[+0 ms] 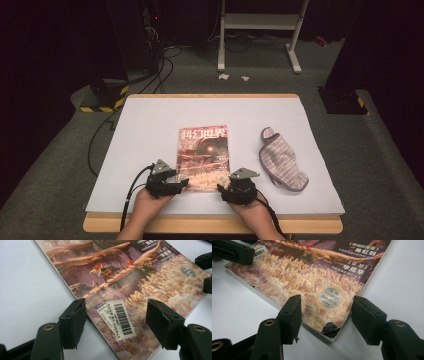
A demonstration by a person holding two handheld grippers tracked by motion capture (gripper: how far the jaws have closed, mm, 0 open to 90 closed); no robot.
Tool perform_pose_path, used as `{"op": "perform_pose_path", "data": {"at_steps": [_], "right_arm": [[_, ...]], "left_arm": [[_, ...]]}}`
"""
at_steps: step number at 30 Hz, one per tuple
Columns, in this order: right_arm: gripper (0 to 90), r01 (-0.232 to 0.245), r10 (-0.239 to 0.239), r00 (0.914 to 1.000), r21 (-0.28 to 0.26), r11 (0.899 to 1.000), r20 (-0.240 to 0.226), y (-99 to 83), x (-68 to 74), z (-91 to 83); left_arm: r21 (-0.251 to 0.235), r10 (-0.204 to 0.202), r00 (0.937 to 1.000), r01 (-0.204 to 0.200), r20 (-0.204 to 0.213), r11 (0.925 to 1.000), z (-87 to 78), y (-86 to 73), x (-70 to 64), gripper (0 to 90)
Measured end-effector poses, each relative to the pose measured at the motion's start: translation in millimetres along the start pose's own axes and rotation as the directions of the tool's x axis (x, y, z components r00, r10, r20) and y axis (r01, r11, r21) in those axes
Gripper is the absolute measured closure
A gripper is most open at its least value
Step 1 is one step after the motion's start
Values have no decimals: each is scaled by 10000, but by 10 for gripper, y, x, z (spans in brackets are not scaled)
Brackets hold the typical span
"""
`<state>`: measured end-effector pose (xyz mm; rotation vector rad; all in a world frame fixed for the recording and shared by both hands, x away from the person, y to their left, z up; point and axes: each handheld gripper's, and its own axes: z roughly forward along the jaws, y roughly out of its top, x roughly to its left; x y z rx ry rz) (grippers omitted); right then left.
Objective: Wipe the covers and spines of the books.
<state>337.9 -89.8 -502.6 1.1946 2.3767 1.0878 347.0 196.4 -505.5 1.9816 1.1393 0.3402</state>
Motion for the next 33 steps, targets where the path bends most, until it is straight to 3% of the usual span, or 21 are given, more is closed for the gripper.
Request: {"op": "perform_pose_path", "data": {"at_steps": [15,23,27,33], "right_arm": [[435,-122,125,9998,-183,9998,169,37,30,62],[453,103,-111,9994,-251,9996,-343,47,-1,37],[440,520,-545,9981,-812,9953,-297,51,-56,-18],[406,415,-373,9988,-1389,9894,327,53,-227,-108]], "left_arm": [[-20,134,9983,-136,-563,9999,47,43,56,333],[-55,95,9988,-98,-481,9999,-4,24,117,358],[-290,296,9973,-316,-678,9991,-126,22,149,369],[-962,137,9941,-242,-1078,9951,-339,24,259,372]]}}
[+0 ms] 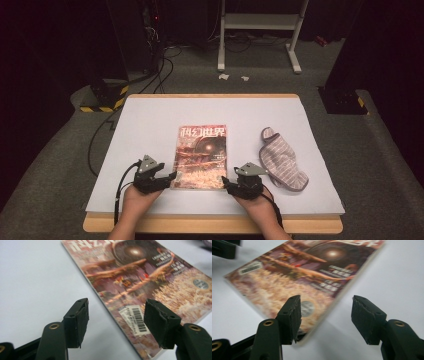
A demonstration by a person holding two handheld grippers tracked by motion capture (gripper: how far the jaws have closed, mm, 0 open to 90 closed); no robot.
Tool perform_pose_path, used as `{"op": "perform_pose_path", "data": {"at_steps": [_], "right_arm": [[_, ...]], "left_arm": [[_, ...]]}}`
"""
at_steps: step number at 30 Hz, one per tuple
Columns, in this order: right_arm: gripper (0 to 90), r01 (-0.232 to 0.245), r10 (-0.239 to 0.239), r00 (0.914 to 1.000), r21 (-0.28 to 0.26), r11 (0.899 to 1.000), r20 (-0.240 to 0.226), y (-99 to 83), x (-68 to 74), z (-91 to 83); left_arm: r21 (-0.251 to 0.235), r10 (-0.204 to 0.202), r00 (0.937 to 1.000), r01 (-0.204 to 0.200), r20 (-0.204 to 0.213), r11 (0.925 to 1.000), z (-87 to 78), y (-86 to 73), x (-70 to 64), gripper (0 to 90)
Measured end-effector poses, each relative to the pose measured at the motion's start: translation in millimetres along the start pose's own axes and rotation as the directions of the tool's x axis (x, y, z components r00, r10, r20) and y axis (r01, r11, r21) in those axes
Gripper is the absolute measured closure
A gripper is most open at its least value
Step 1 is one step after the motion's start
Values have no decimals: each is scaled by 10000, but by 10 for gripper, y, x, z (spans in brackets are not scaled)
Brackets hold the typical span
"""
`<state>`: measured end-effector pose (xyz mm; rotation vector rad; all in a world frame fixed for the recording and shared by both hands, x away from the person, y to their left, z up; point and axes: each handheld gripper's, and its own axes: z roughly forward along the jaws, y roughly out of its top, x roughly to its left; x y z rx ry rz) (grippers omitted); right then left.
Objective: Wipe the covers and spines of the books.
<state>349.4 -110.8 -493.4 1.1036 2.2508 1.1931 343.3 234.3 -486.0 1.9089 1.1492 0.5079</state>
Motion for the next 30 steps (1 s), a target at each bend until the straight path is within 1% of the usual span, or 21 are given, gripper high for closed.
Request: {"op": "perform_pose_path", "data": {"at_steps": [3,5,6,8,10,12,13,16,19,23,30], "right_arm": [[398,-100,107,9994,-226,9997,317,-25,-126,-69],[393,-273,290,9984,-347,9990,488,-42,-215,-125],[392,-321,344,9977,-407,9987,576,-48,-246,-148],[388,-338,389,9948,-551,9979,940,-53,-346,-226],[388,-478,561,9917,-742,9961,1153,-54,-423,-290],[389,-747,862,9878,-913,9930,1300,-59,-499,-342],[389,-741,862,9868,-915,9930,1370,-62,-521,-351],[389,-799,921,9852,-880,9929,1445,-68,-543,-359],[389,-693,819,9854,-876,9937,1493,-70,-532,-358],[390,-684,798,9856,-806,9944,1489,-73,-519,-351],[387,-628,744,9861,-815,9947,1487,-80,-516,-351]], "left_arm": [[-231,-85,9995,78,-304,9997,-79,-1,81,370],[-384,-161,9986,141,-513,9992,-128,-2,130,367],[-495,-281,9976,250,-630,9985,-160,-3,166,364],[-673,-455,9957,401,-808,9969,-203,-8,220,354],[-689,-602,9948,546,-823,9961,-216,-16,246,354],[-590,-485,9956,438,-806,9973,-196,-19,232,355],[-553,-439,9957,395,-810,9977,-185,-17,221,354],[-545,-366,9963,324,-778,9980,-168,-11,208,349],[-570,-430,9962,387,-760,9976,-173,-9,221,350],[-615,-515,9958,469,-757,9970,-186,-7,245,350],[-586,-507,9962,466,-712,9972,-178,-5,248,350]]}}
